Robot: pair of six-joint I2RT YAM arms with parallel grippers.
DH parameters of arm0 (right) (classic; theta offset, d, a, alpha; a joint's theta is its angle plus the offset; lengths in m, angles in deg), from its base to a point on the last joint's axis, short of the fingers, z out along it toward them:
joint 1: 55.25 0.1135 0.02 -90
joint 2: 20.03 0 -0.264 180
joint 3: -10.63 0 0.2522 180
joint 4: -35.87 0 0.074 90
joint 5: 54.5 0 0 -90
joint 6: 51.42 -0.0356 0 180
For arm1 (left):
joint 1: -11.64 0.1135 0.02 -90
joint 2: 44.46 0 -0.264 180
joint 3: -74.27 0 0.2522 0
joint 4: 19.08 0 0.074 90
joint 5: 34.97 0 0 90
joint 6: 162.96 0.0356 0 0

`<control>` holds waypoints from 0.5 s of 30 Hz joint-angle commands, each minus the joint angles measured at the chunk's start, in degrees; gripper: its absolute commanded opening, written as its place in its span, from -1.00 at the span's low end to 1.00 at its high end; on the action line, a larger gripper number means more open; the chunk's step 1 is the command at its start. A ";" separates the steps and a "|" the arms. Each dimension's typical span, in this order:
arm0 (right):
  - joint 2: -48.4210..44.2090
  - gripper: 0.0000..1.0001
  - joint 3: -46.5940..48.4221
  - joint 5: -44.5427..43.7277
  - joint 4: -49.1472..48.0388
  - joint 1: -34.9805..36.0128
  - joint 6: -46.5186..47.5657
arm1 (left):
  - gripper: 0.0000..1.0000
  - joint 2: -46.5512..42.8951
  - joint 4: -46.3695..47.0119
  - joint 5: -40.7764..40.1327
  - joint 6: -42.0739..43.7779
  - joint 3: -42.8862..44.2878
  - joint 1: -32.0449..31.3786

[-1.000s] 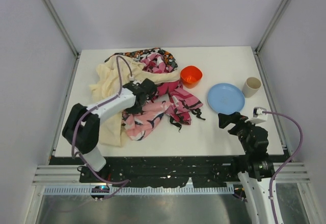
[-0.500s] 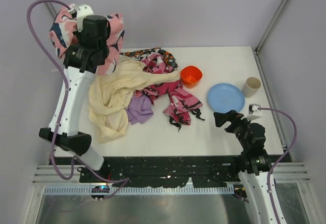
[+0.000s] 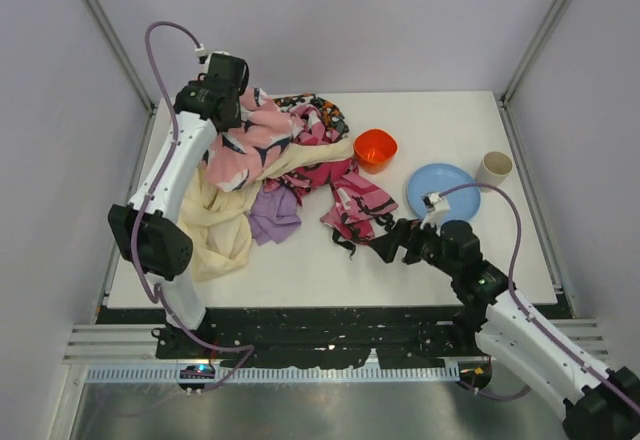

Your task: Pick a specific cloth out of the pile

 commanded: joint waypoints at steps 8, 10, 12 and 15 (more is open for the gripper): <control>33.74 0.90 24.90 -24.62 -12.19 28.05 3.98 | 0.99 0.24 -9.17 5.17 -8.84 3.54 0.28; 41.81 0.91 29.11 -26.29 -13.96 29.90 3.98 | 0.99 -7.21 -7.52 4.99 -12.27 -4.78 -0.95; 49.55 0.91 35.36 -28.57 -13.79 31.66 6.16 | 0.99 -16.43 -0.69 7.79 -13.77 -18.81 -2.18; 61.57 0.90 45.80 -32.34 -12.91 33.07 10.21 | 0.99 -29.27 11.35 15.51 -16.75 -38.60 -2.71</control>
